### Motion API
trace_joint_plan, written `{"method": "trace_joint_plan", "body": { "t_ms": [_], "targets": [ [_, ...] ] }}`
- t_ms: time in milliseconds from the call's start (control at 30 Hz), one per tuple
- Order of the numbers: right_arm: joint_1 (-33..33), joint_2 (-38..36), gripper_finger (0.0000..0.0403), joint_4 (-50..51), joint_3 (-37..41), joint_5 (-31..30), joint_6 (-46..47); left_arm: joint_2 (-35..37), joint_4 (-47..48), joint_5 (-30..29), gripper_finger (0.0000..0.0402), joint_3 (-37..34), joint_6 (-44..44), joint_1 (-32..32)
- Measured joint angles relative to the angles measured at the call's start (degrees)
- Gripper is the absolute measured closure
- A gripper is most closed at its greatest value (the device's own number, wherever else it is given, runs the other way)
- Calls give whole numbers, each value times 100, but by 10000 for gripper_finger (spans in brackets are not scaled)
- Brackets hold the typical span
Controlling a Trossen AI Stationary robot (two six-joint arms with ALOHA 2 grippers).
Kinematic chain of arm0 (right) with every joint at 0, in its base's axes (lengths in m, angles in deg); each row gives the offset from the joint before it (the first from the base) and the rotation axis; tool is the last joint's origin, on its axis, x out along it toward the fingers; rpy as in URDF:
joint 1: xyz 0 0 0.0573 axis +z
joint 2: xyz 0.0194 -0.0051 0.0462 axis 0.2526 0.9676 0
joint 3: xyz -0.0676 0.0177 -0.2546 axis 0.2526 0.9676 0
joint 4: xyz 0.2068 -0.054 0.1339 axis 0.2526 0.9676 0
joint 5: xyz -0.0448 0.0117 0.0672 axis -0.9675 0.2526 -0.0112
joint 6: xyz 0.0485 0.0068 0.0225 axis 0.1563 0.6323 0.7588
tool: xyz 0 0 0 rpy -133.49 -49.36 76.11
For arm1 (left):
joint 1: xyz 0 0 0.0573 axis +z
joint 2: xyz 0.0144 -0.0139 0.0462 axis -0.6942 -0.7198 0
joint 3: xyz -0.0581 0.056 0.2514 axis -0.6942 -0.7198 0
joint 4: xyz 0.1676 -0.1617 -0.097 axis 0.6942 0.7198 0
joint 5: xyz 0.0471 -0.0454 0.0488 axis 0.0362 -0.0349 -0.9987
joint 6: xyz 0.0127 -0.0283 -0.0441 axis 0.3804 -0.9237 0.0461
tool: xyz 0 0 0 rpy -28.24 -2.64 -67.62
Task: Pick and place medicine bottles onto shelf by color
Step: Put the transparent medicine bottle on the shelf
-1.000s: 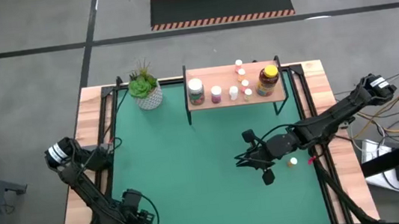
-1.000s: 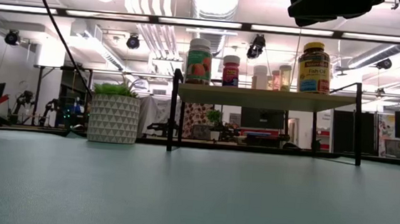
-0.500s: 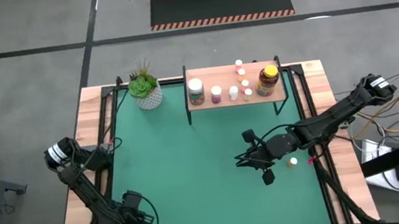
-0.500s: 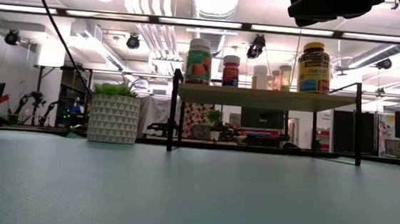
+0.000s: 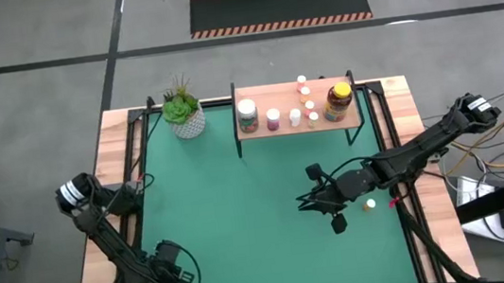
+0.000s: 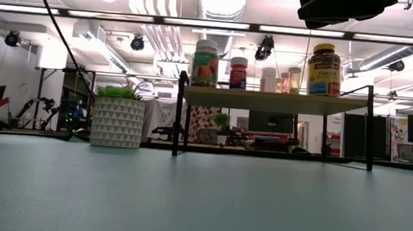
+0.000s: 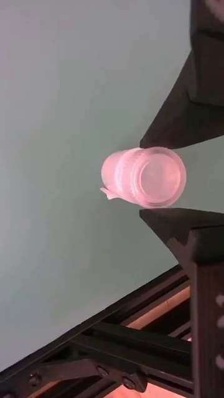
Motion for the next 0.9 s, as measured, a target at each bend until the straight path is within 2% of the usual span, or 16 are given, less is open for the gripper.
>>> {"method": "trace_joint_plan", "body": {
  "t_ms": [133,233,367,600,900],
  "targets": [
    [2,-6,390,102,0,0,58,4,-120,12,289,174,177,129],
    [56,-110,390,475,-11,-3,114,44,-171,10,289,592,811,427],
    [221,-373,390,765,-44,-1,108,14,-424,9,289,1331,2011,982],
    [676,-894,390,985,-38,-2,-202,-68,-351,12,285,2418,4648,2082],
    [1271,-1212,390,1250,72,-47,-243,-68,-340,36,281,3745,7253,3571]
  ]
}}
